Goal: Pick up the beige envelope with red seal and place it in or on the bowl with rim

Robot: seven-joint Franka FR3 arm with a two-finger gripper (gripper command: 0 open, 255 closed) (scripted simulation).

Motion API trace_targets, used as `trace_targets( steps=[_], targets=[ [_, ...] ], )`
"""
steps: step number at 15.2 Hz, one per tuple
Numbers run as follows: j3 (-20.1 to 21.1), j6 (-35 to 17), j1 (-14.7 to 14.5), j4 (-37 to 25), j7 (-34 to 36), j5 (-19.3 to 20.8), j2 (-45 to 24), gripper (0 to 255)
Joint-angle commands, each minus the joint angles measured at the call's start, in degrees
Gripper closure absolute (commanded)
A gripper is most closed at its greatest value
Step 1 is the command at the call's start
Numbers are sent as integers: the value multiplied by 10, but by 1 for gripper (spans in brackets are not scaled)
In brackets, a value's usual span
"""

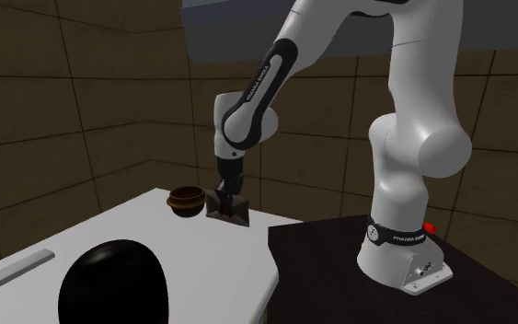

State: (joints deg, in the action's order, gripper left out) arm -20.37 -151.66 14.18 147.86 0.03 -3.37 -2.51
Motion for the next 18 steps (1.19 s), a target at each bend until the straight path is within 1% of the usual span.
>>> trace_targets(
  steps=[1, 7, 13, 18],
  targets=[
    [-3, 18, 0, 0, 10, 15, 18, 255],
    [-3, 70, 3, -8, 33, 46, 66, 255],
    [0, 118, 7, -20, 48, 66, 105, 255],
    [-25, 143, 16, -132, -26, 14, 11, 255]
  ],
)
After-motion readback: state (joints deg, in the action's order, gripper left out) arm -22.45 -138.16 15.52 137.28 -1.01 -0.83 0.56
